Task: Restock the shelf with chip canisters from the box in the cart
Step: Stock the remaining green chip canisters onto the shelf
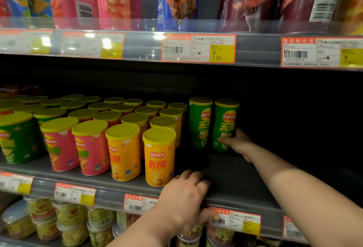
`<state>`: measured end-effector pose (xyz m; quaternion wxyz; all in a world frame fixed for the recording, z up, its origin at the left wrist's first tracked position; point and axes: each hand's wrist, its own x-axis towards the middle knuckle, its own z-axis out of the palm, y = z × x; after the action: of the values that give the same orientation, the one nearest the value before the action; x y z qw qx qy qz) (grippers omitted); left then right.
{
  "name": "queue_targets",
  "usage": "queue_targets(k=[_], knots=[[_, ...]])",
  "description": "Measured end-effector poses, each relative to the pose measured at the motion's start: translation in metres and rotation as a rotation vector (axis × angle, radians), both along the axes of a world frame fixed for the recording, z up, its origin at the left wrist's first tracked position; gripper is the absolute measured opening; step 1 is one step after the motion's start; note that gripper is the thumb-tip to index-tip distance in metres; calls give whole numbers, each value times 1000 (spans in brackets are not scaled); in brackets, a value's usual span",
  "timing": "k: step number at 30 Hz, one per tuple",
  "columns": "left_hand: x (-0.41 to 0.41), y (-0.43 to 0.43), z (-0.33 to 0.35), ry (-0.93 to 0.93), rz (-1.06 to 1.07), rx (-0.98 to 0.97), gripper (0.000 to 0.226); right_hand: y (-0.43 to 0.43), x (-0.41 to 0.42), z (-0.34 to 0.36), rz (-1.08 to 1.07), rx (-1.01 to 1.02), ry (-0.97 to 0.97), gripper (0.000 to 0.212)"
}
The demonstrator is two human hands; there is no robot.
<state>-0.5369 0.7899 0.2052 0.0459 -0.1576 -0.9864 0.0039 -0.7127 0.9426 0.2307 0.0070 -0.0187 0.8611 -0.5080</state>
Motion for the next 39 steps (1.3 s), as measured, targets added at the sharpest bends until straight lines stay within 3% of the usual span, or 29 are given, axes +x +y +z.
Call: queue_targets(k=[9, 15, 21, 33, 39], knots=[[1, 0, 0, 28, -4, -2, 71, 10, 22, 0, -38, 102, -13, 73], [4, 0, 1, 62, -19, 4, 68, 15, 70, 6, 77, 605, 84, 45], [14, -5, 10, 89, -67, 49, 58, 7, 142, 14, 84, 1019, 307, 39], [75, -25, -11, 161, -196, 90, 53, -19, 258, -12, 45, 1066, 297, 39], [110, -41, -40, 6, -164, 28, 49, -37, 293, -48, 117, 1069, 268, 33]])
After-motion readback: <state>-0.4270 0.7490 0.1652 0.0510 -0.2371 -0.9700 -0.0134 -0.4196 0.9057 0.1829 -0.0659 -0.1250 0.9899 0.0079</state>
